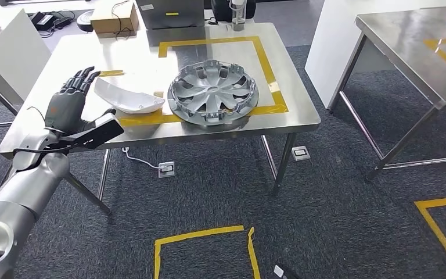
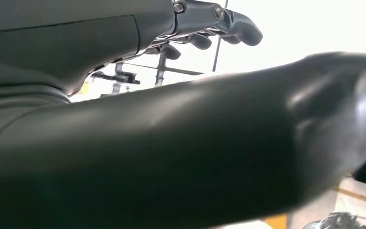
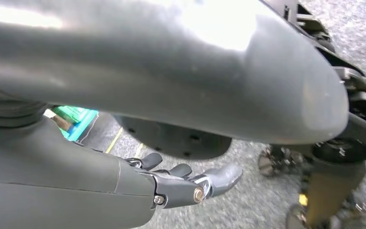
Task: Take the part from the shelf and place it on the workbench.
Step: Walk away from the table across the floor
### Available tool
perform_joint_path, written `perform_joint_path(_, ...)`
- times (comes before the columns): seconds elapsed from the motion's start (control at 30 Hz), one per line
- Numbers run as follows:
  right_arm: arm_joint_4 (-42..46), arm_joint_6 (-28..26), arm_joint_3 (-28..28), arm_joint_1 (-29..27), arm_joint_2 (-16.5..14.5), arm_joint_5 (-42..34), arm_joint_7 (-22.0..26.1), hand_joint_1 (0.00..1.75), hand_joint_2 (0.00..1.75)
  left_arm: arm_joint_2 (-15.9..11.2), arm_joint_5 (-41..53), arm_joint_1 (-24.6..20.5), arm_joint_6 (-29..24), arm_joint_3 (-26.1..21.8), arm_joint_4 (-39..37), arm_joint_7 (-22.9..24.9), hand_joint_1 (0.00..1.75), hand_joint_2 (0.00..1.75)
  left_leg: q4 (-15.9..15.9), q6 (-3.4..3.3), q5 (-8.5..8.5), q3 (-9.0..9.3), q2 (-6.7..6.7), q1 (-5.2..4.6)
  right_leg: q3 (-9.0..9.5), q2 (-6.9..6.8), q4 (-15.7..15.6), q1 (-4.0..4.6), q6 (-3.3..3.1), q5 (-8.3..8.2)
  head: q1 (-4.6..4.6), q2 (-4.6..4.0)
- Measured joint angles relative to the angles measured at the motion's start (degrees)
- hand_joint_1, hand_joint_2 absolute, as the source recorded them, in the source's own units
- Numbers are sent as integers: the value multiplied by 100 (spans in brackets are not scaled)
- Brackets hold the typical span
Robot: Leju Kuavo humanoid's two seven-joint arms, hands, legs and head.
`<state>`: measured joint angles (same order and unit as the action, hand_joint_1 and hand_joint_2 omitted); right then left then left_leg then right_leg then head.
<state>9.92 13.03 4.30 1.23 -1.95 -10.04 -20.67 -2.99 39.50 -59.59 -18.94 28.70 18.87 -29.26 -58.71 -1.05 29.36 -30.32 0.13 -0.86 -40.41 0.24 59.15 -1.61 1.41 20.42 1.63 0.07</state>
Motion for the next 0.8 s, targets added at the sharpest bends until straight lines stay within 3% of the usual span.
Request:
perform_joint_path(0.03, 0, -2, 4, -18, -9, -15, -8, 0, 0, -21, -86, 96, -14, -2, -2, -37, 0, 0, 29, -53, -89, -49, 13, 7, -57, 2, 109, -1, 18, 168, -2, 0)
perform_joint_path(0.07, 0, -5, 13, -28, -14, -32, -17, 0, 0, -42, -181, 198, -32, -4, -3, -74, 0, 0, 49, -94, -177, -114, 22, 17, -136, -1, 333, -2, 22, 436, -4, 0)
perform_joint_path(0.13, 0, -11, 46, -32, -23, -69, -35, 0, 0, -87, -395, 469, -73, -27, -7, -133, 0, 0, 52, -132, -328, -281, 27, 12, -296, -3, 1033, 17, 25, 1016, 3, 0)
perform_joint_path(0.17, 0, -15, 68, -31, -23, -92, -32, 0, 0, -103, -514, 650, -90, -53, -10, -152, 0, 0, 49, -133, -395, -371, 28, 8, -327, -2, 1356, 27, 26, 1150, 4, 0)
perform_joint_path(0.23, 0, -30, 105, -32, -25, -129, -26, 0, 0, -127, -793, 1101, -172, -147, -20, -174, 0, 0, 37, -120, -530, -559, 35, 3, -152, -2, 1551, 52, 10, 1052, 5, 0)
perform_joint_path(0.3, 1, -55, 125, -32, -27, -155, -31, 0, 0, -141, -1087, 1611, -299, -284, -31, -151, 0, 0, 10, -86, -647, -719, 46, 4, 397, -2, 1007, 74, -28, 863, 5, 0)
perform_joint_path(0.37, 1, -73, 140, -30, -28, -177, -45, 0, 0, -144, -1324, 2165, -431, -445, -45, -23, 0, 0, -20, -33, -729, -797, 69, -4, 966, 3, 266, 113, -82, 958, 11, 0)
perform_joint_path(0.43, 1, -79, 157, -40, -29, -188, -53, 0, 0, -133, -1503, 2745, -528, -613, -101, 294, 0, 0, -5, 32, -805, -787, 94, -3, 1166, 13, -45, 152, -145, 1050, 34, 0)
perform_joint_path(0.5, 0, -79, 178, -58, -34, -190, -50, 0, 0, -115, -1683, 3318, -493, -786, -218, 801, 0, 0, 4, 101, -824, -783, 90, 7, 1124, 12, -88, 132, -215, 957, 48, 0)
perform_joint_path(0.53, 0, -79, 188, -61, -38, -190, -50, 0, 0, -110, -1777, 3607, -425, -883, -286, 1102, 0, 0, -89, 137, -682, -823, 69, 18, 1075, 11, -111, 116, -254, 891, 43, 0)
perform_joint_path(0.63, 0, -80, 215, -75, -43, -190, -53, 0, 0, -115, -2054, 4376, -236, -1187, -493, 2176, 0, 0, -962, 236, 191, -1052, 2, 76, 852, 12, -131, 100, -310, 695, 27, 0)
perform_joint_path(0.67, 0, -86, 223, -84, -43, -192, -55, 0, 0, -116, -2185, 4614, -229, -1292, -559, 2568, 0, 0, -1305, 262, 361, -1093, -2, 97, 769, 13, -129, 100, -303, 633, 24, 0)
perform_joint_path(0.7, 0, -93, 230, -93, -43, -198, -57, 0, 0, -116, -2374, 4846, -255, -1405, -616, 2937, 0, 0, -1547, 283, 391, -1081, -4, 119, 684, 12, -127, 100, -291, 572, 23, 0)
perform_joint_path(0.73, 0, -99, 235, -101, -43, -209, -58, 0, 0, -109, -2643, 5071, -313, -1556, -661, 3261, 0, 0, -1634, 301, 295, -994, -4, 146, 598, 10, -124, 99, -272, 510, 21, 0)
perform_joint_path(0.77, 0, -104, 241, -107, -43, -222, -58, 0, 0, -97, -2943, 5262, -389, -1743, -693, 3495, 0, 0, -1529, 317, 145, -813, -3, 176, 518, 5, -118, 97, -247, 449, 20, 0)
perform_joint_path(0.8, 1, -105, 247, -110, -42, -233, -58, 0, 0, -75, -3207, 5405, -457, -1960, -715, 3648, 0, 0, -1228, 334, 49, -527, -3, 209, 450, -6, -105, 97, -212, 391, 19, 0)
